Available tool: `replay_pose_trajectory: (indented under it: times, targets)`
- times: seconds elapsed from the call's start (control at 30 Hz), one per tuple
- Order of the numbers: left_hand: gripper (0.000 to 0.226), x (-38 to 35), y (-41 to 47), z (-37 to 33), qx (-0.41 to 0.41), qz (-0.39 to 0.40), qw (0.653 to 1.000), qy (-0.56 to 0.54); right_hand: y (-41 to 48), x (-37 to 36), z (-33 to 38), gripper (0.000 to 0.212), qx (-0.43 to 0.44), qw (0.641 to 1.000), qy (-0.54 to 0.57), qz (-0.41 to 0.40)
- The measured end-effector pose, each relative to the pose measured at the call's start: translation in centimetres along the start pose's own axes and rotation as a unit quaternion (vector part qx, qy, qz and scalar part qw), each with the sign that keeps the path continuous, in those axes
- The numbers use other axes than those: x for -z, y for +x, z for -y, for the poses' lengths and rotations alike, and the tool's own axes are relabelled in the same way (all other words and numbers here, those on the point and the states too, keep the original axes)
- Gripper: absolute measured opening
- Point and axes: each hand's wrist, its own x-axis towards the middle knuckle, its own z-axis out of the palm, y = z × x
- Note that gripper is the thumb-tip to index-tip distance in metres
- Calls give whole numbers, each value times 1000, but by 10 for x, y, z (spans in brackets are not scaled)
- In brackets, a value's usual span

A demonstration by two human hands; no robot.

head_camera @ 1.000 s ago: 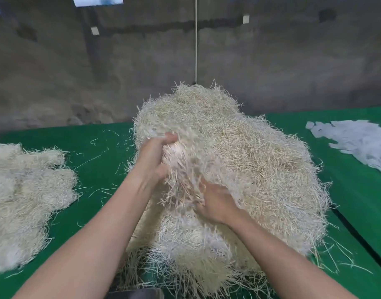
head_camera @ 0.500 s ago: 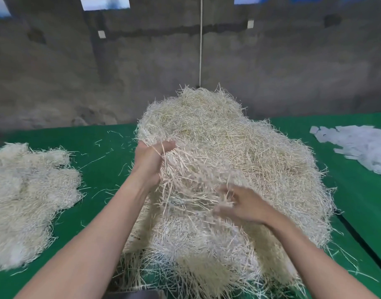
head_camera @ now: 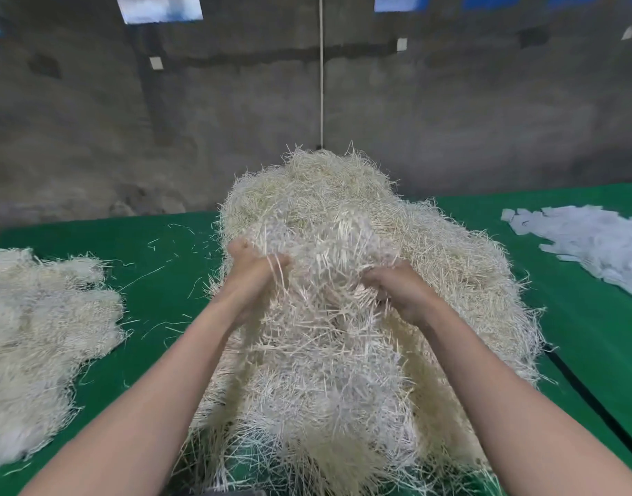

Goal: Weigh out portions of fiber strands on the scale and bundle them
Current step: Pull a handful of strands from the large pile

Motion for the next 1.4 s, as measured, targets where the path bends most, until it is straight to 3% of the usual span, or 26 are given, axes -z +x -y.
replay_pose_trajectory:
  times: [0.13,0.2,0.27,0.33,0.4,0.47,0.5,0.53,0.6,0.67,0.73,0.77,0.83,0.93,1.0,1.07,1.1,1.2,1.27,1.33,1.4]
  targets:
    - [79,-7,18,32,-36,-166,981,98,0,16,12,15,-9,995,99,17]
    - [84,-19,23,30,-71,-200,974,79,1,22,22,18,3,994,111,1]
    - [85,-39,26,23,-170,-201,961,80,4,26,33,23,18,994,108,-19]
    - [80,-59,24,23,-226,-122,951,171,9,28,41,19,29,994,106,-27]
    - [61,-69,23,35,-116,76,933,332,14,27,43,10,28,995,91,-31]
    - [40,-72,15,50,-10,265,823,502,18,24,38,15,14,998,57,-38]
    - [35,-72,15,55,-25,291,789,540,19,23,34,24,5,998,44,-39]
    - [35,-71,16,52,-53,283,786,547,20,22,31,37,-6,998,41,-40]
    - [42,-61,21,29,-84,224,821,518,21,23,27,49,-17,998,54,-38]
    - [58,-39,25,-7,-123,149,813,550,22,25,28,35,-14,996,78,-47]
    - [70,-17,20,-31,-197,22,809,554,19,25,38,19,-10,992,113,-61]
    - [88,-13,13,-32,-247,-26,807,536,18,24,44,19,-5,988,139,-63]
    - [133,-25,-12,-14,-301,-18,823,482,17,20,58,25,4,975,214,-60]
    - [153,-71,-44,40,-252,59,859,442,10,13,75,33,24,946,322,-23]
    - [127,-89,-36,55,-160,20,914,371,9,8,77,43,33,953,299,-19]
    - [57,-87,-19,47,-133,-35,965,225,9,8,70,54,71,980,170,-78]
    - [42,-81,-15,39,-135,-55,977,156,9,9,65,58,109,983,102,-104]
    - [33,-53,-3,15,-152,-97,979,97,-1,18,44,56,158,980,-64,-102]
    - [23,-43,4,4,-144,-104,977,114,-15,21,36,37,135,988,-74,11]
    - [24,-47,7,0,-102,-81,988,85,-24,12,29,52,112,981,-72,142]
    - [15,-51,3,-1,-23,-18,999,22,-25,-7,20,62,97,971,-152,158]
